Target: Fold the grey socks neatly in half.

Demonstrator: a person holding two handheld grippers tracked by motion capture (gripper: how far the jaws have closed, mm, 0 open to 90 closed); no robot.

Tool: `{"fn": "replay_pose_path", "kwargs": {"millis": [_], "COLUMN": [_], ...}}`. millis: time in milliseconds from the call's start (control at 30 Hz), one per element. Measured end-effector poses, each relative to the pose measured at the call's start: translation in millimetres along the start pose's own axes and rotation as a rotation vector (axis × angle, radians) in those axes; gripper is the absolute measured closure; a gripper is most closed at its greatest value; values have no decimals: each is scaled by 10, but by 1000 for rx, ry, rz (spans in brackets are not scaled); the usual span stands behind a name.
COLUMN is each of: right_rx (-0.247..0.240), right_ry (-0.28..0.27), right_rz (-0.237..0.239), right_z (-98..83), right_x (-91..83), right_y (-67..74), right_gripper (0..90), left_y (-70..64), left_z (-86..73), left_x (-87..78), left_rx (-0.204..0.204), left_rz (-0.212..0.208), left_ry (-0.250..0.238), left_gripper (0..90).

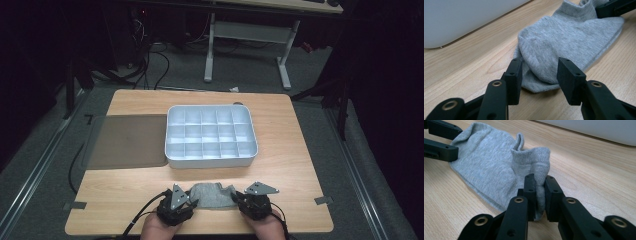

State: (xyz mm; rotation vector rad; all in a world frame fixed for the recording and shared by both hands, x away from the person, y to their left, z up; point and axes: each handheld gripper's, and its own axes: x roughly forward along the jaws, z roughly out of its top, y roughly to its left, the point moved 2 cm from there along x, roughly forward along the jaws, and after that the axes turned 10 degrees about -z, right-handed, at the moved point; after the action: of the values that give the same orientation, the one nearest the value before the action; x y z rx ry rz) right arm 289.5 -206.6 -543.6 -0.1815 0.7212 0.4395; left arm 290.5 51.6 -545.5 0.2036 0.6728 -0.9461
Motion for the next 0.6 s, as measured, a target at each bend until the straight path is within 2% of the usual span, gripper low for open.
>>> {"fn": "replay_pose_path", "kwargs": {"millis": [233, 600], "right_rx": [17, 23], "right_ry": [-26, -74], "right_rz": [3, 19], "right_z": [-3, 29], "right_x": [-36, -111], "right_y": [-8, -7], "right_gripper": [858, 862], "left_y": [14, 19], "left_z": [-10, -6], "left_x": [-10, -15], "left_rx": [-15, -25], "left_rz": [-12, -4], "left_ry": [2, -3], "left_gripper": [551, 527]}}
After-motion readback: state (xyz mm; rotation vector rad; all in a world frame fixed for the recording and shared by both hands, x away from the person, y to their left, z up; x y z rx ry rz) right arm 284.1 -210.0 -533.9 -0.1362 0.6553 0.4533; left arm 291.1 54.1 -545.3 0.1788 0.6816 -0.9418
